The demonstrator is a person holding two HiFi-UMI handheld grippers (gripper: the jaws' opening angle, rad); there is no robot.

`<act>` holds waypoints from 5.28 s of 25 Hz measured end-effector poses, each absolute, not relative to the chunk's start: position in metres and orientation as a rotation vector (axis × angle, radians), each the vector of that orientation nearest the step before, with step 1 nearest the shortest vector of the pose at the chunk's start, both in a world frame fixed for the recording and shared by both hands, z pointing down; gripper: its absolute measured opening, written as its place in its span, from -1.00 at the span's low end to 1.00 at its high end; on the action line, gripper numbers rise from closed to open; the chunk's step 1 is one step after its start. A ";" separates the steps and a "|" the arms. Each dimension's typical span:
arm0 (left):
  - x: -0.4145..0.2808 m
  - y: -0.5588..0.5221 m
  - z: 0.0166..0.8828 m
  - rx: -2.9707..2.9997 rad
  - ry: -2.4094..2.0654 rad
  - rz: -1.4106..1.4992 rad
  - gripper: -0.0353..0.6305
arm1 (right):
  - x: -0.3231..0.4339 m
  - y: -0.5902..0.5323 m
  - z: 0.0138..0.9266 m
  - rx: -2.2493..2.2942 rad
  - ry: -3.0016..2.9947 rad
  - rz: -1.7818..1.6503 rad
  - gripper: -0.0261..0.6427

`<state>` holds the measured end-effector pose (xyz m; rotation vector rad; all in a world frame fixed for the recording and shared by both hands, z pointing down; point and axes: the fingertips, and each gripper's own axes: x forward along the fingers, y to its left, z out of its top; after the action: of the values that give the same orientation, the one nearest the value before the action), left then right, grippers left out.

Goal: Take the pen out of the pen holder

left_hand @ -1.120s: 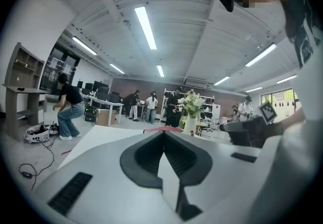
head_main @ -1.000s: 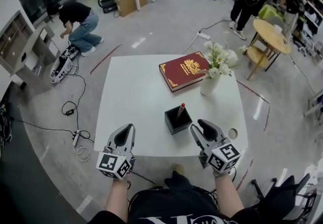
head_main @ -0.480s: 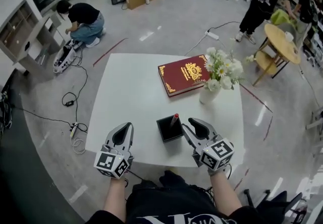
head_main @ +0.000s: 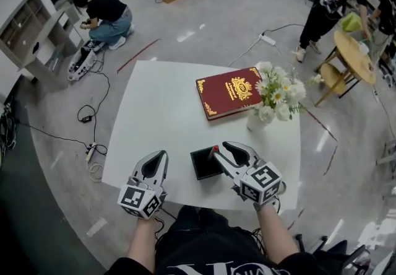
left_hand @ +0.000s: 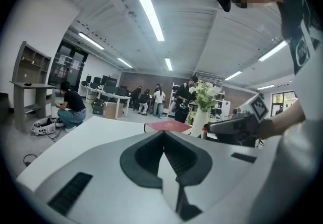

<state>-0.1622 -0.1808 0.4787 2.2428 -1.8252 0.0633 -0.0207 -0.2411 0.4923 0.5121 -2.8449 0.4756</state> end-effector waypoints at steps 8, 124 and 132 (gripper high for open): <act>-0.167 -0.184 0.485 2.234 -1.782 0.067 -0.89 | -0.037 -0.240 0.505 0.431 -2.755 0.378 -0.41; -0.174 -0.149 0.457 2.315 -1.730 -0.027 -0.89 | 0.090 -0.212 0.445 1.196 -2.755 0.298 -0.69; -0.176 -0.148 0.460 2.308 -1.728 -0.021 -0.89 | 0.091 -0.209 0.453 1.201 -2.739 0.316 -0.69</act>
<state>-0.1756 -0.1479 0.4598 2.3083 -1.7279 -0.0213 0.0911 -0.2094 0.4532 1.2009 -2.7392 0.3159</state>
